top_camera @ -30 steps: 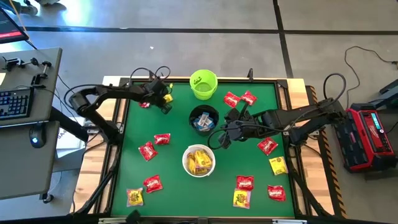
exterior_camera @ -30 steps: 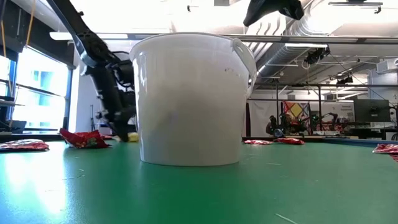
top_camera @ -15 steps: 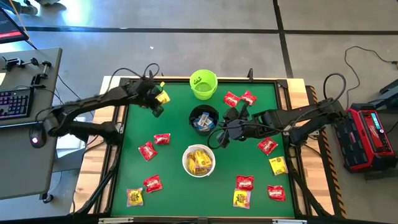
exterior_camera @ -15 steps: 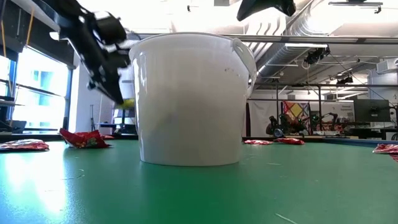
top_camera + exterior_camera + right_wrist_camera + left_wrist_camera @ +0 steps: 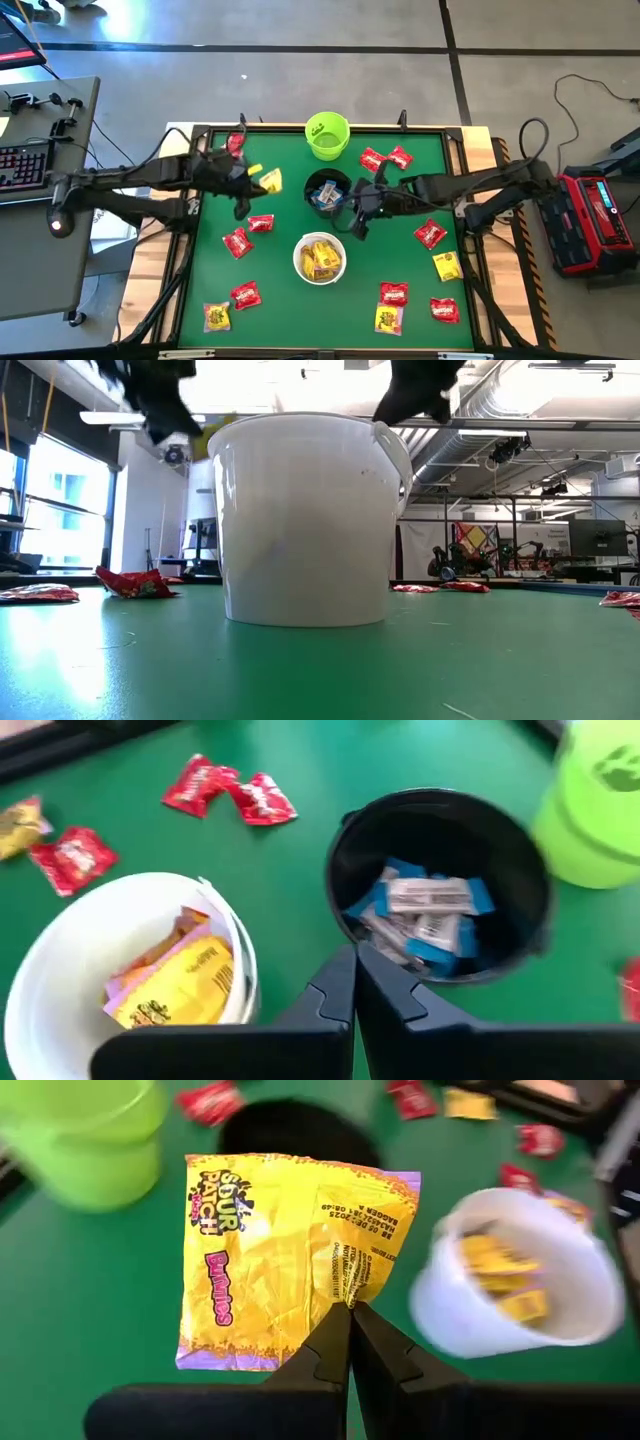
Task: Sort candy by brand, put in halloween buckets
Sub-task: Put the yellow candy into the white bucket
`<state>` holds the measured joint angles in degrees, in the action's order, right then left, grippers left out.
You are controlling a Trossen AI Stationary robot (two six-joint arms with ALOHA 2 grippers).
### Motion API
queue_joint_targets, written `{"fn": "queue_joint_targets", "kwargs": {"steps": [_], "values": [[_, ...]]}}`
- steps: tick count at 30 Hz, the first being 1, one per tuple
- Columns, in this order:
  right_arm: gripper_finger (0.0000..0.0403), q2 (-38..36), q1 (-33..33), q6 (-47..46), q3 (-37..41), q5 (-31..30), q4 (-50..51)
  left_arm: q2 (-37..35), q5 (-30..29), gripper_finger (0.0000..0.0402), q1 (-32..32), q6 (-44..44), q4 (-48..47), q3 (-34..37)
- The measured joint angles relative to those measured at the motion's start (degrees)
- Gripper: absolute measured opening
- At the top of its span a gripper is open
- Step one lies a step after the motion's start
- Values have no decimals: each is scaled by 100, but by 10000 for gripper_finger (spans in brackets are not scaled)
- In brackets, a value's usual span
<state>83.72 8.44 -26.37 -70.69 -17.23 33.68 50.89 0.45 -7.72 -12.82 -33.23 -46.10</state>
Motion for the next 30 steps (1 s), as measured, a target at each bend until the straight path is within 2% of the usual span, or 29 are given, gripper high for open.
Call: {"fn": "queue_joint_targets", "kwargs": {"steps": [4, 9, 14, 22, 30], "values": [[0, -55, -67, 121, 533, 170, -481, 474, -368, 0, 837, 71, -5, -662], [0, -287, -70, 147, 860, 188, -407, 1377, -542, 0, 1642, 201, -36, -1551], [0, -853, -70, 388, 1384, 703, -519, 2472, -833, 0, 2221, 193, -487, -2349], [0, -1877, -38, 421, 2277, 930, -545, 4134, -1183, 0, 2780, -214, -623, -3614], [0, -2576, 184, 186, 2831, 937, -547, 5444, -1158, 0, 2930, -258, -1622, -4761]]}}
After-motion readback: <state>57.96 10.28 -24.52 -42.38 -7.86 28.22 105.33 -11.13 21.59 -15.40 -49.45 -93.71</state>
